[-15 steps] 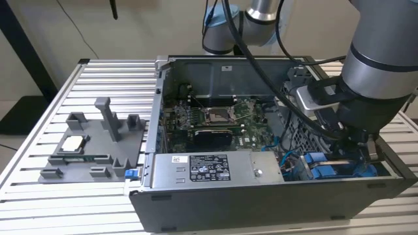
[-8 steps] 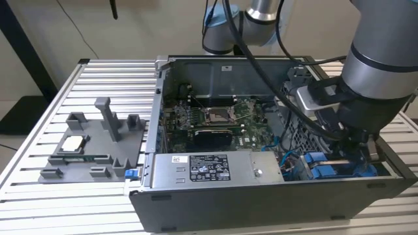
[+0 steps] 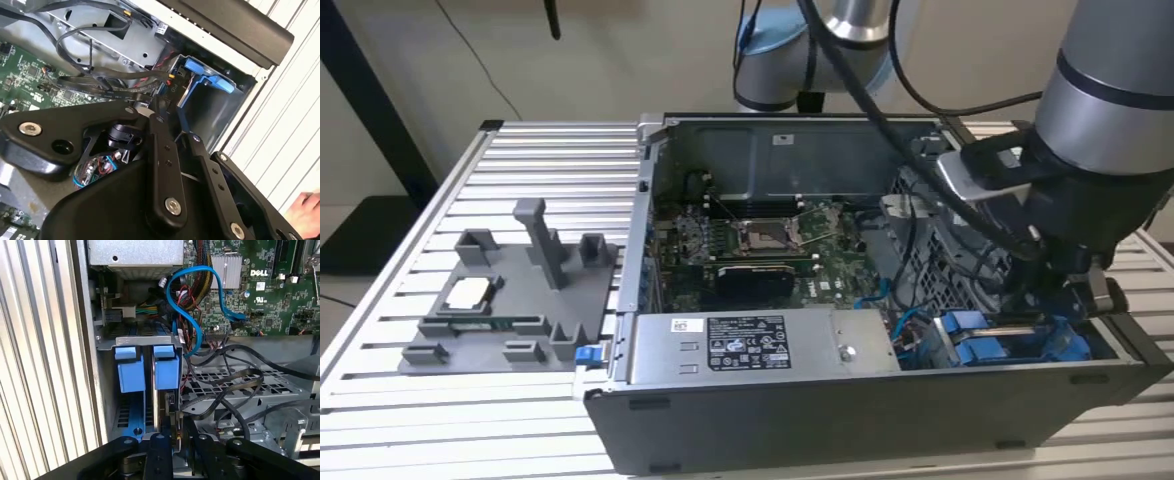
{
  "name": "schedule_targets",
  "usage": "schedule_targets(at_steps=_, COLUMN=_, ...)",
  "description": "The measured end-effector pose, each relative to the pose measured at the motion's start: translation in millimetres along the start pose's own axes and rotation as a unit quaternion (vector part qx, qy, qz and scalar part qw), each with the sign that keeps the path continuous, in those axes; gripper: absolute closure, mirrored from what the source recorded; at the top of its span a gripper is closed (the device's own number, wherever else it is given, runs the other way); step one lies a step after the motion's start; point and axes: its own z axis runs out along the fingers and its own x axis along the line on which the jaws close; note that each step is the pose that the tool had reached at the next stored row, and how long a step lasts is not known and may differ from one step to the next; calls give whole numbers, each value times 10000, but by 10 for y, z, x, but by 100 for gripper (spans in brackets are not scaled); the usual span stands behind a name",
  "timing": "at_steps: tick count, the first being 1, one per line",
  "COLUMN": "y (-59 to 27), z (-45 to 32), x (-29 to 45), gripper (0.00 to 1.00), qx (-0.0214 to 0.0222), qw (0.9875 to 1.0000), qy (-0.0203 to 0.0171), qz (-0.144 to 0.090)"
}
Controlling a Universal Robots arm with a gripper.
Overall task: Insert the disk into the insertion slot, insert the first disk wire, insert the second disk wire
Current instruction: 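Insert the second disk wire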
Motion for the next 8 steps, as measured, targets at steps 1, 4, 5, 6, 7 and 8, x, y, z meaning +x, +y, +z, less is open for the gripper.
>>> schedule_targets(at_steps=1, y=-11, z=-40, x=-5, gripper=75, qx=0, qw=10000, qy=1, qz=0)
schedule_targets(at_steps=4, y=-42, z=-96, x=-12, gripper=75, qx=-31, qw=10000, qy=6, qz=1)
schedule_targets(at_steps=5, y=-65, z=-93, x=-13, gripper=75, qx=-73, qw=10000, qy=8, qz=6)
schedule_targets(at_steps=6, y=-92, z=-93, x=-14, gripper=75, qx=-119, qw=9999, qy=13, qz=10)
schedule_targets(at_steps=7, y=-120, z=-92, x=-16, gripper=75, qx=-170, qw=9999, qy=20, qz=14)
schedule_targets(at_steps=8, y=-146, z=-92, x=-17, gripper=75, qx=-226, qw=9997, qy=30, qz=18)
